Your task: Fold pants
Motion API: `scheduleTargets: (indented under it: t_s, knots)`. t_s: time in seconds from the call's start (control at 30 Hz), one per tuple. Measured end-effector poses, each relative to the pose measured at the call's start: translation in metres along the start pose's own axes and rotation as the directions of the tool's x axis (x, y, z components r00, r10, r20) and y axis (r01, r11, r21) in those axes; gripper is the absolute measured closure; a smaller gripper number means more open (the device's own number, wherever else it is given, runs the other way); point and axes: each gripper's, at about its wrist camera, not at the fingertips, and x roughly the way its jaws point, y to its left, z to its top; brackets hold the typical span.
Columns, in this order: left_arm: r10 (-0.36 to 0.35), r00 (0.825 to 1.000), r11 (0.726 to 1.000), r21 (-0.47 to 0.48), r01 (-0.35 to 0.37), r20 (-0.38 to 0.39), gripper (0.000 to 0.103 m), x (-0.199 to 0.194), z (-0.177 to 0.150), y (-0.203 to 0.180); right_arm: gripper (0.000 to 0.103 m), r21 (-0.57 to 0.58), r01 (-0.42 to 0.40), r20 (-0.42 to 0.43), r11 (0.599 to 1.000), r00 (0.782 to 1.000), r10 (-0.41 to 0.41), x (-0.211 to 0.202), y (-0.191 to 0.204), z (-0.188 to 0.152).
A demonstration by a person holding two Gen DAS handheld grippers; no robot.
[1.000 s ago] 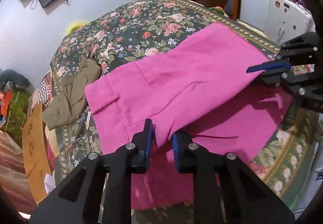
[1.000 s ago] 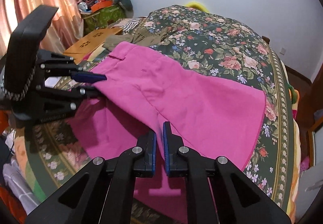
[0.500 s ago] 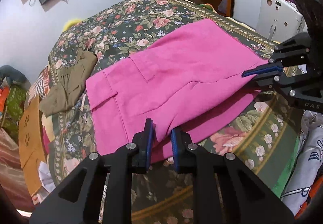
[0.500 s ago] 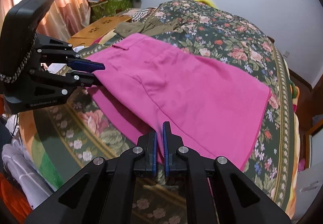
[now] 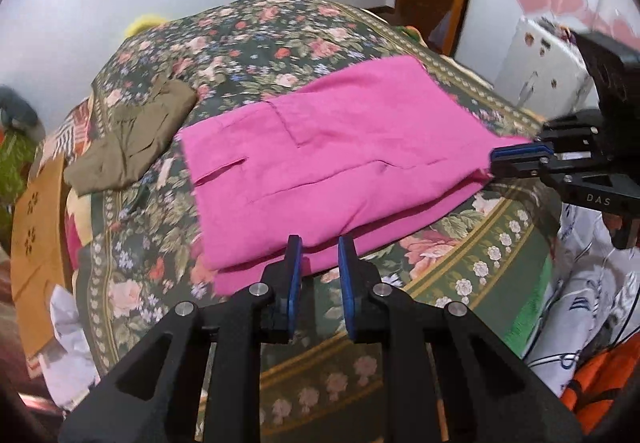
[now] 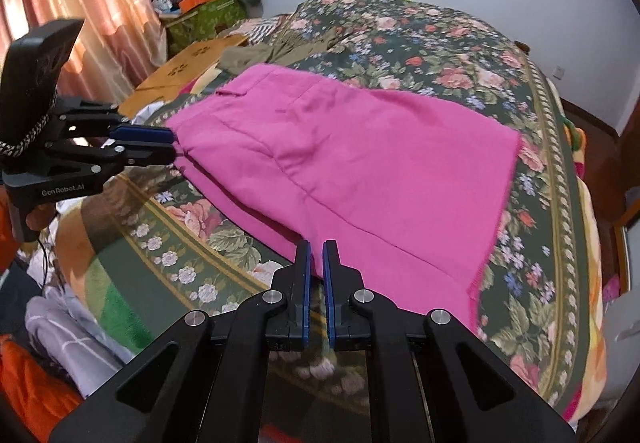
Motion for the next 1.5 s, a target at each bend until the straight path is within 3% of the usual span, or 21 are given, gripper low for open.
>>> scheduleTargets:
  t_s: [0.07, 0.1, 0.13, 0.2, 0.23, 0.3, 0.5, 0.67, 0.73, 0.83, 1.0, 1.17, 1.3, 1.37, 1.47, 1.5]
  knots:
    - [-0.001, 1.000, 0.999, -0.054, 0.001, 0.002, 0.077, -0.006, 0.001, 0.013, 0.098, 0.033, 0.009, 0.019, 0.999, 1.000, -0.009, -0.009, -0.005, 0.000]
    - [0.002, 1.000, 0.997, -0.079, -0.002, -0.001, 0.068, -0.007, 0.002, 0.020, 0.097, 0.047, 0.011, 0.026, 0.999, 1.000, -0.012, -0.012, -0.007, -0.001]
    - [0.011, 1.000, 0.995, -0.101, -0.011, -0.002, 0.057, -0.007, 0.003, 0.025, 0.095, 0.067, 0.015, 0.035, 0.998, 0.999, -0.018, -0.015, -0.011, 0.000]
    - [0.032, 0.999, 0.988, -0.152, -0.032, -0.001, 0.048, -0.006, 0.004, 0.038, 0.085, 0.099, 0.026, 0.048, 0.995, 0.998, -0.030, -0.020, -0.016, 0.001]
    - [0.031, 1.000, 0.981, -0.191, -0.031, -0.004, 0.048, -0.004, 0.005, 0.047, 0.076, 0.118, 0.034, 0.059, 0.992, 0.997, -0.041, -0.023, -0.020, 0.001]
    - [0.010, 1.000, 0.971, -0.239, -0.014, -0.016, 0.048, 0.001, 0.005, 0.058, 0.069, 0.150, 0.049, 0.077, 0.988, 0.995, -0.061, -0.027, -0.026, 0.001]
    - [-0.110, 0.993, 0.934, -0.346, 0.089, -0.042, 0.049, 0.022, 0.005, 0.072, 0.069, 0.238, 0.093, 0.077, 0.967, 0.990, -0.114, -0.026, -0.045, -0.009]
    - [-0.086, 0.993, 0.937, -0.346, 0.053, -0.080, 0.061, 0.038, 0.002, 0.066, 0.069, 0.285, 0.108, 0.018, 0.952, 0.993, -0.118, -0.011, -0.055, -0.025]
    - [-0.083, 0.994, 0.941, -0.333, 0.055, -0.070, 0.084, 0.036, 0.001, 0.062, 0.069, 0.286, 0.107, -0.009, 0.952, 0.994, -0.109, -0.001, -0.055, -0.032]
    - [-0.032, 0.998, 0.956, -0.293, 0.014, -0.055, 0.086, 0.027, 0.006, 0.052, 0.069, 0.284, 0.107, 0.002, 0.953, 0.994, -0.112, 0.001, -0.057, -0.037]
    - [0.011, 0.999, 0.969, -0.246, -0.022, -0.044, 0.087, 0.013, 0.008, 0.043, 0.069, 0.292, 0.097, -0.002, 0.952, 0.995, -0.101, 0.002, -0.060, -0.039]
    - [0.004, 0.997, 0.962, -0.272, -0.026, -0.080, 0.085, 0.026, -0.006, 0.047, 0.069, 0.296, 0.100, -0.006, 0.950, 0.995, -0.103, 0.003, -0.062, -0.039]
    - [0.026, 0.997, 0.958, -0.284, -0.044, -0.068, 0.069, 0.025, -0.011, 0.050, 0.069, 0.281, 0.117, -0.023, 0.953, 0.993, -0.115, 0.003, -0.060, -0.036]
    - [0.076, 0.995, 0.960, -0.267, -0.088, -0.058, 0.058, 0.017, -0.009, 0.051, 0.068, 0.277, 0.130, -0.039, 0.952, 0.991, -0.124, 0.001, -0.060, -0.032]
    - [0.139, 0.990, 0.965, -0.218, -0.143, -0.033, 0.058, 0.005, -0.003, 0.047, 0.068, 0.262, 0.134, -0.014, 0.956, 0.991, -0.135, -0.006, -0.056, -0.020]
    - [0.193, 0.981, 0.963, -0.189, -0.192, -0.013, 0.058, -0.001, 0.002, 0.044, 0.068, 0.257, 0.126, 0.000, 0.958, 0.991, -0.130, -0.009, -0.053, -0.016]
